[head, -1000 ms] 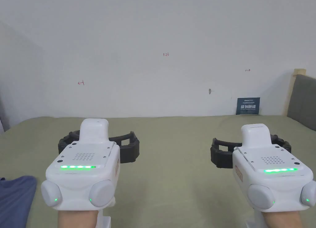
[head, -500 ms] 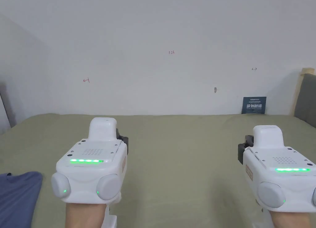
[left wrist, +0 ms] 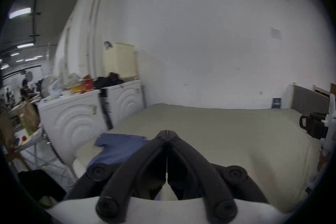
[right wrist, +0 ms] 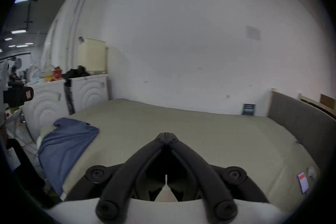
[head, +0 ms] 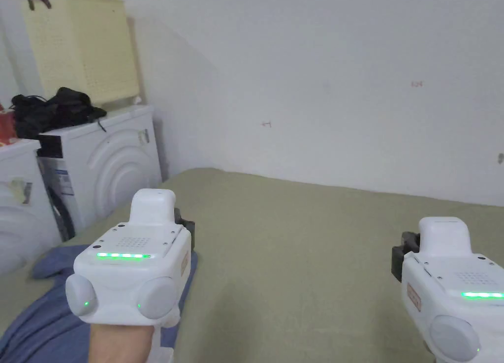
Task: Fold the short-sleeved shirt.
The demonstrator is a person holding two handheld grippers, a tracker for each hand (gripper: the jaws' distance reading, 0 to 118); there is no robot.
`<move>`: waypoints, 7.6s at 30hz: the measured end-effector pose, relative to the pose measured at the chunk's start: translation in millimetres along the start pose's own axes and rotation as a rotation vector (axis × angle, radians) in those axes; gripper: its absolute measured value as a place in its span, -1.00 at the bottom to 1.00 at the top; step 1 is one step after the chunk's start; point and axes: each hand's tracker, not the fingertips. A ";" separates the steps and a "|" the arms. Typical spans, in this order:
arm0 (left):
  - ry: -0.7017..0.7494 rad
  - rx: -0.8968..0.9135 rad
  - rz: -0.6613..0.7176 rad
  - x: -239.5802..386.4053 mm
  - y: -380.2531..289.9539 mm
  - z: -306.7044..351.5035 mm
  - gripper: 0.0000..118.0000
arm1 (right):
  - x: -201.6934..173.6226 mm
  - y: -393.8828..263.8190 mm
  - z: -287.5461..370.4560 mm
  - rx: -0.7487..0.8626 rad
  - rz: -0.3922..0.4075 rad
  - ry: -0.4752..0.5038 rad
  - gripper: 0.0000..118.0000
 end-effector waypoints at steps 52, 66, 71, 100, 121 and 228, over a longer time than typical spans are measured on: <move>-0.042 -0.922 0.032 -105.8 -180.9 -341.1 0.28 | -156.3 -112.8 -152.6 -0.300 0.130 0.234 -1.00; -0.136 -0.585 -0.039 -32.8 -63.0 -222.3 -0.92 | -7.3 -90.1 -47.4 -0.271 0.062 0.003 -1.00; -0.328 -0.484 -0.102 63.9 -0.8 -165.7 -0.92 | 59.4 -83.6 12.6 -0.245 0.032 -0.130 -1.00; -0.909 -0.825 -0.279 485.5 -165.9 -126.1 -0.41 | 232.8 -146.7 75.4 -0.378 -0.118 -0.460 -1.00; -0.275 -0.167 -0.081 95.4 -76.4 14.8 -0.97 | 140.7 -122.5 99.7 -0.247 -0.098 -0.318 -1.00; -0.280 -0.548 -0.202 165.1 -89.5 -218.8 -0.86 | 289.9 -119.8 -44.2 -0.553 -0.190 -0.307 -0.92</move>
